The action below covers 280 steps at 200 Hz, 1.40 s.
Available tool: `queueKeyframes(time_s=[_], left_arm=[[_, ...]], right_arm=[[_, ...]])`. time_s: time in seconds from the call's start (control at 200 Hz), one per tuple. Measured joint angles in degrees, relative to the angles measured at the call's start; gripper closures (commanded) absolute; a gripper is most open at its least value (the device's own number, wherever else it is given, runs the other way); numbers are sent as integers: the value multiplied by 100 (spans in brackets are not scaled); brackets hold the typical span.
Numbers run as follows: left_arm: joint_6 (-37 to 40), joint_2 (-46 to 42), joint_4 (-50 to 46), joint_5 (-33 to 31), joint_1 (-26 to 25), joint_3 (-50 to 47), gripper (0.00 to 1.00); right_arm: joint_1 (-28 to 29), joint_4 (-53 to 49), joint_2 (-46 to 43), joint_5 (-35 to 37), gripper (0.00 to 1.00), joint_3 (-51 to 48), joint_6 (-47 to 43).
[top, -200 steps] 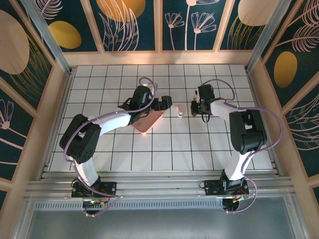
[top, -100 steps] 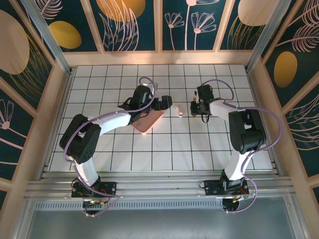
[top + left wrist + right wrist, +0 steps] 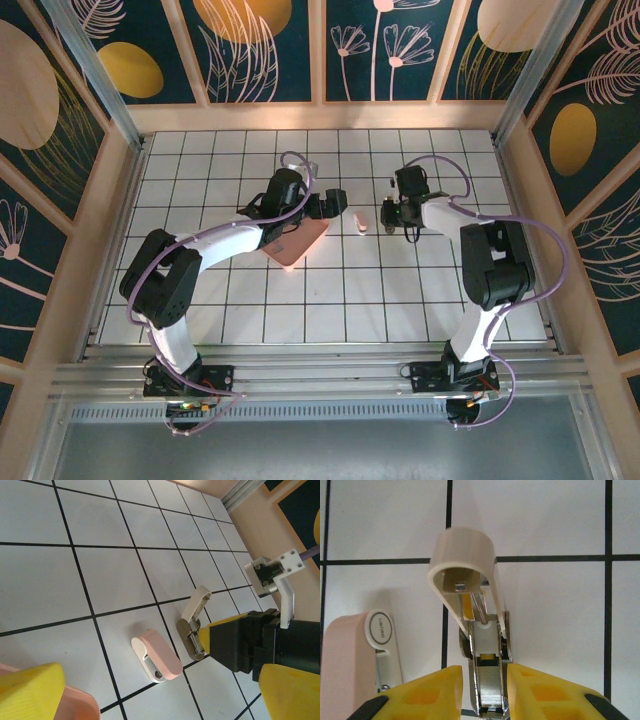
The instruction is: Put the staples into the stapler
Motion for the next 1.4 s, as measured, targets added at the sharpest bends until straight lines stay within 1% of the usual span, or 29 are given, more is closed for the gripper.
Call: queueKeyframes(time_s=[0.14, 0.34, 0.47, 0.641, 1.051, 1.401], left_arm=[[0, 2, -2, 2, 0, 0, 1], [0, 7, -4, 2, 0, 0, 1], [0, 11, -37, 0, 0, 0, 1], [2, 31, -127, 2, 0, 22, 1], [20, 275, -286, 70, 0, 197, 2], [20, 282, -299, 153, 0, 251, 2]], right_arm=[[-76, -20, -118, -114, 70, 44, 42], [-356, -151, -125, -463, 70, 170, 155], [-393, -184, -79, -614, 70, 214, 219], [-393, -205, 157, -748, 74, 214, 247], [-398, -243, 376, -789, 82, 146, 350], [-400, -240, 376, -815, 82, 146, 352]])
